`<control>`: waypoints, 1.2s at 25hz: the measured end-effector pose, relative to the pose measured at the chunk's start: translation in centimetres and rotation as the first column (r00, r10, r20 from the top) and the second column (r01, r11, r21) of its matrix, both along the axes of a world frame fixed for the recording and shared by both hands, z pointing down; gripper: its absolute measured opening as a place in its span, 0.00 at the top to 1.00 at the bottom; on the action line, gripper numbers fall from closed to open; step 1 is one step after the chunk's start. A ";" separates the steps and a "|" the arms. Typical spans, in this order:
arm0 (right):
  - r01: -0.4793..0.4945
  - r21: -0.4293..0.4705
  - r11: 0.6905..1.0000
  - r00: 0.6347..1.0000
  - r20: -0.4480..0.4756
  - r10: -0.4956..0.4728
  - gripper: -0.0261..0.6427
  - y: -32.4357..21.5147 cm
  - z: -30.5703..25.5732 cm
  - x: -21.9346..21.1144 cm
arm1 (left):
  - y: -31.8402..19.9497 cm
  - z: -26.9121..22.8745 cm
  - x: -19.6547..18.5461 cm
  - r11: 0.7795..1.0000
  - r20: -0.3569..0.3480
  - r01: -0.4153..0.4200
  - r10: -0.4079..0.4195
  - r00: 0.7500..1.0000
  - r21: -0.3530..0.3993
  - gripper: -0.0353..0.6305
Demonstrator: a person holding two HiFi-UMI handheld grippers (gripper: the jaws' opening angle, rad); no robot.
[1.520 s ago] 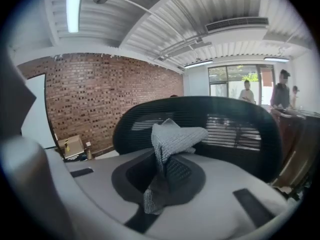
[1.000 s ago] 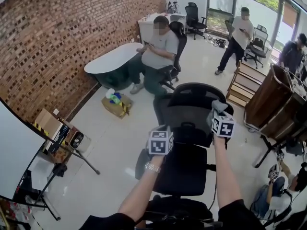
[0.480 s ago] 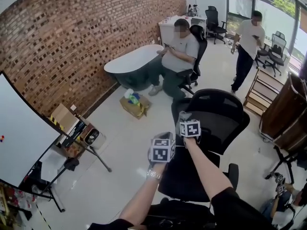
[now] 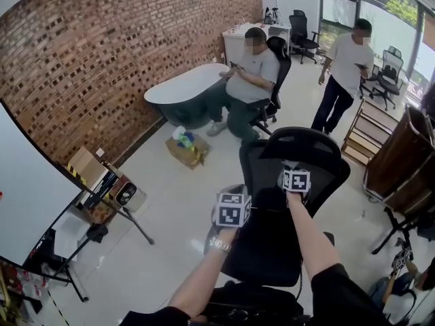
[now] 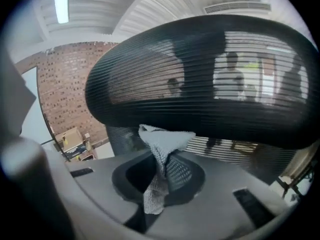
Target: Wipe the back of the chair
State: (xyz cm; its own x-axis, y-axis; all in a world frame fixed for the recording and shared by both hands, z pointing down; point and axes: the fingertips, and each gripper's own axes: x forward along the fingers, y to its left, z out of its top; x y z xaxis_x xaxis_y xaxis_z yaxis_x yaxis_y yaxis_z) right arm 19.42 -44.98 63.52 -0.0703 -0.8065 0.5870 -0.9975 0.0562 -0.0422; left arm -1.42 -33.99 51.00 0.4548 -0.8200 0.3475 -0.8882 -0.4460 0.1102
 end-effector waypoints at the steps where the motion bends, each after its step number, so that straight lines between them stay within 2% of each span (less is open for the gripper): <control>1: -0.021 0.025 0.999 1.000 -0.009 0.022 0.92 0.2 -0.3 2.0 | -0.1 0.1 0.5 1.000 -0.002 -0.013 0.013 1.000 0.000 0.94; 4: -0.119 0.008 0.993 0.992 -0.031 0.119 0.92 2.7 0.2 8.5 | 0.0 0.3 1.8 0.999 0.000 -0.041 0.041 0.999 -0.005 0.94; 7: -0.243 -0.023 0.970 0.969 -0.049 0.241 0.92 6.4 0.9 16.4 | 0.5 0.1 3.8 0.997 -0.002 -0.071 0.071 0.997 -0.009 0.94; 9: -0.291 -0.007 0.957 0.955 -0.065 0.290 0.92 8.4 0.8 20.4 | 0.6 0.1 4.5 0.996 -0.005 -0.086 0.086 0.996 -0.006 0.94; 11: -0.317 -0.009 0.948 0.946 -0.074 0.316 0.92 9.8 1.9 23.2 | 0.7 0.5 4.8 0.996 -0.004 -0.088 0.088 0.996 -0.003 0.94; 13: -0.309 -0.017 0.951 0.950 -0.053 0.308 0.92 11.0 2.8 23.5 | 0.9 1.0 5.3 0.996 -0.002 -0.087 0.087 0.996 0.003 0.94; 15: -0.253 -0.001 0.967 0.967 -0.023 0.253 0.92 10.9 2.1 20.4 | 0.7 0.7 5.3 0.996 -0.003 -0.085 0.085 0.996 0.010 0.94; 18: -0.076 0.066 0.995 0.997 0.036 0.074 0.92 9.1 -0.9 10.0 | -0.1 0.0 4.3 0.997 -0.003 -0.073 0.073 0.997 -0.003 0.94; 20: 0.064 0.094 0.993 0.994 0.086 -0.073 0.92 8.1 -1.1 2.1 | -0.4 0.1 3.4 0.998 0.001 -0.061 0.061 0.998 -0.011 0.94; 23: 0.230 0.072 0.970 0.965 0.111 -0.237 0.92 6.6 1.1 -7.4 | -0.7 0.3 2.2 0.999 0.004 -0.035 0.035 0.999 -0.011 0.94; 27: 0.327 0.006 0.945 0.941 0.084 -0.326 0.92 3.5 3.4 -14.6 | -0.8 -0.1 0.4 1.000 -0.008 0.002 -0.003 1.000 -0.012 0.94; 30: 0.356 -0.034 0.934 0.933 0.070 -0.353 0.92 1.5 4.6 -16.7 | -0.5 0.4 -1.0 0.999 -0.007 0.029 -0.029 1.000 -0.022 0.94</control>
